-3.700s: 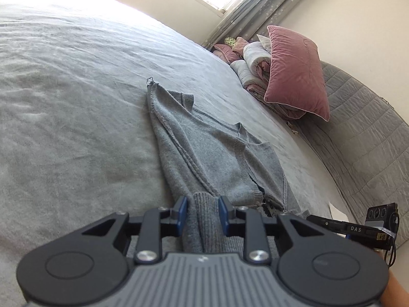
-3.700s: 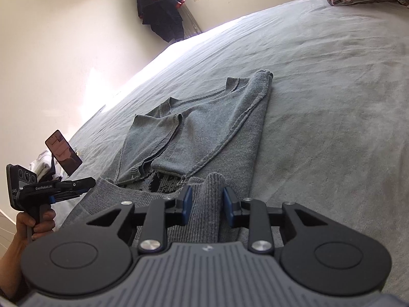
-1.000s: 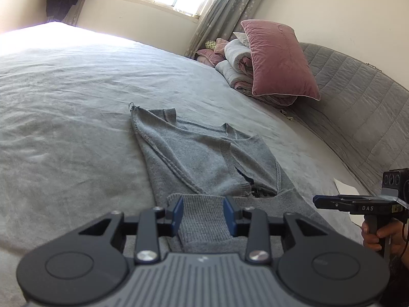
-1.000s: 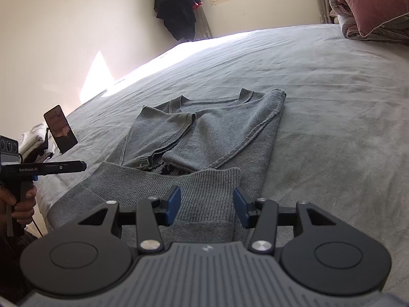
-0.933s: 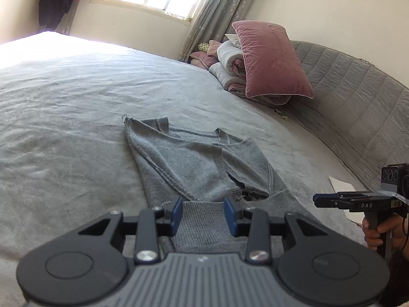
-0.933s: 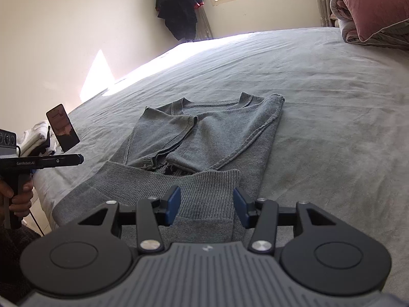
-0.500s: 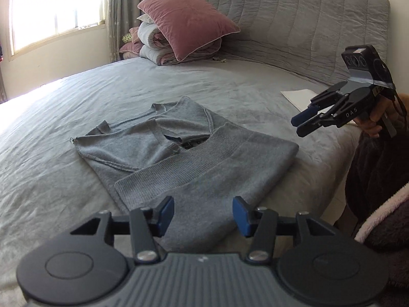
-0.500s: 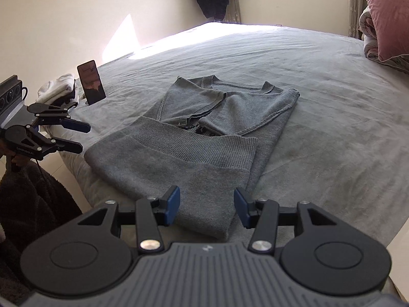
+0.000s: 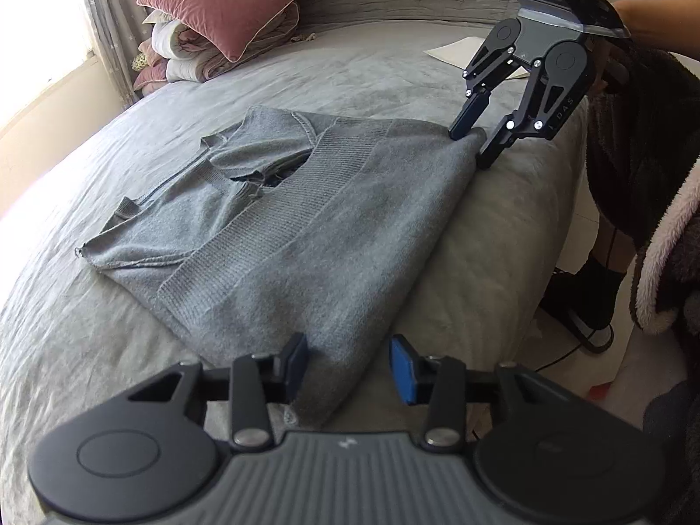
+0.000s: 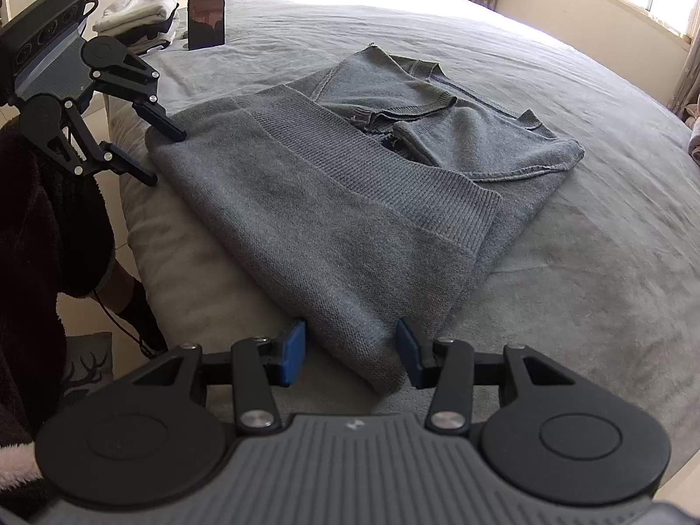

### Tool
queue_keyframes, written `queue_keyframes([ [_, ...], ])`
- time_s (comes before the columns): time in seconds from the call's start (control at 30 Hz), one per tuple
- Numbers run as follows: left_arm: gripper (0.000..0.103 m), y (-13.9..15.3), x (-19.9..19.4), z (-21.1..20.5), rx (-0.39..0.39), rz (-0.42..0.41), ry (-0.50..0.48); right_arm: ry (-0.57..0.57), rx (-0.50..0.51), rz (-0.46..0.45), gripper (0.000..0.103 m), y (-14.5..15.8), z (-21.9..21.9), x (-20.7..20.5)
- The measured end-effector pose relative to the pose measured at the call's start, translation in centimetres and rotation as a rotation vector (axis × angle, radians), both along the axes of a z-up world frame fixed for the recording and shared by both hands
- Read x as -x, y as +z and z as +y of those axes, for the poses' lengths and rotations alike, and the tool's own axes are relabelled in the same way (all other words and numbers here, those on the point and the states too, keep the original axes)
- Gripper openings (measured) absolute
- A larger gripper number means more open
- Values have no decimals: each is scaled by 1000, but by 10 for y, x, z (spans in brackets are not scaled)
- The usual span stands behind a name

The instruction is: Fold clothes

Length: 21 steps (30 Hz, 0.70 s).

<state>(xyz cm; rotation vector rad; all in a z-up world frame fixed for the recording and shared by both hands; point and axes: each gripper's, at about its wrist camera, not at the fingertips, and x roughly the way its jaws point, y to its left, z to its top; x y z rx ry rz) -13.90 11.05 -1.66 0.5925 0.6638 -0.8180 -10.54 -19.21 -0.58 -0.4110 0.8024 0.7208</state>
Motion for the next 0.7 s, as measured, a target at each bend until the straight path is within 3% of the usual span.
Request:
queue_keyframes([
  [0.03, 25, 1, -2, 2, 6, 9, 12, 3, 9, -7, 37, 0, -1, 0],
  [0.1, 11, 3, -8, 8, 43, 47, 44, -2, 3, -8, 15, 2, -1, -1],
  [0.33, 9, 26, -24, 32, 236, 148, 111, -66, -121, 2, 12, 29, -14, -7],
  [0.7, 8, 76, -88, 68, 573, 195, 190, -150, -354, -28, 12, 83, -29, -57],
])
